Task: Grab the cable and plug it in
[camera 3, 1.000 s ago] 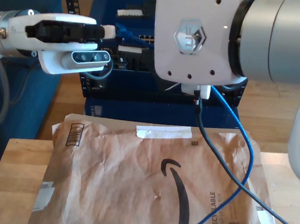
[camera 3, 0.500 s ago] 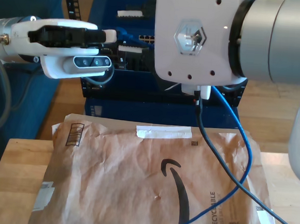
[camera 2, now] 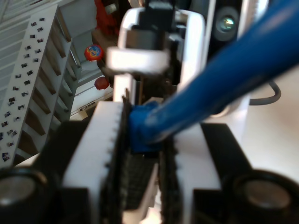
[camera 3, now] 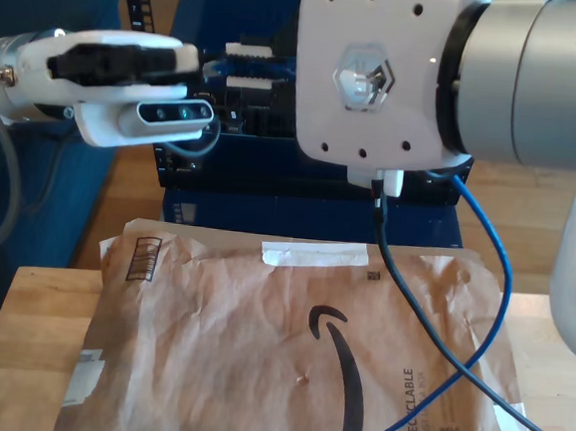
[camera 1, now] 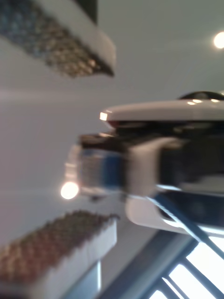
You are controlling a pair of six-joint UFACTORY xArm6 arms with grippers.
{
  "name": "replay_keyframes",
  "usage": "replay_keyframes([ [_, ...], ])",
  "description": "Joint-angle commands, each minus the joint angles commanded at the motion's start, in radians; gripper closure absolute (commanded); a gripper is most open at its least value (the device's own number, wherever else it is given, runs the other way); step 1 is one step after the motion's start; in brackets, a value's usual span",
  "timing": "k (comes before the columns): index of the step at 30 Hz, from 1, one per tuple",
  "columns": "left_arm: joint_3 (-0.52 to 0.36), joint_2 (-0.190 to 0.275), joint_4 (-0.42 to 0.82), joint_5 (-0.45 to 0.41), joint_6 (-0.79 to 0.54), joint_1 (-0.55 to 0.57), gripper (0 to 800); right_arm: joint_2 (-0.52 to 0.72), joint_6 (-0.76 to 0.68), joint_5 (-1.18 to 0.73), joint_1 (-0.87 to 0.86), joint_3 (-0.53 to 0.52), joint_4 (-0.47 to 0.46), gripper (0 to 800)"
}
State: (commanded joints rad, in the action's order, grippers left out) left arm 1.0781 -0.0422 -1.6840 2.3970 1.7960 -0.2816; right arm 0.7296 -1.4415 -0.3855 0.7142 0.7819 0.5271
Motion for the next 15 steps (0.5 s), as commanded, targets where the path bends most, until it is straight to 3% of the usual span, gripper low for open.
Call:
replay_keyframes([
  [3, 0.005, 0.0, 0.002, -0.009, 0.006, 0.0, 241, -0.002, -0.02, 0.0, 0.0, 0.003, 0.0, 797],
  [5, 0.002, 0.002, 0.002, -0.015, 0.008, -0.006, 48, -0.005, -0.02, -0.002, -0.006, 0.003, 0.002, 797],
  [6, 0.0, 0.0, 0.002, -0.031, 0.006, -0.021, 2, -0.009, -0.018, -0.002, -0.005, 0.005, 0.002, 797],
  [15, 0.043, -0.003, 0.063, -0.264, -0.008, -0.147, 1, -0.091, -0.018, -0.044, -0.083, 0.012, -0.003, 798],
])
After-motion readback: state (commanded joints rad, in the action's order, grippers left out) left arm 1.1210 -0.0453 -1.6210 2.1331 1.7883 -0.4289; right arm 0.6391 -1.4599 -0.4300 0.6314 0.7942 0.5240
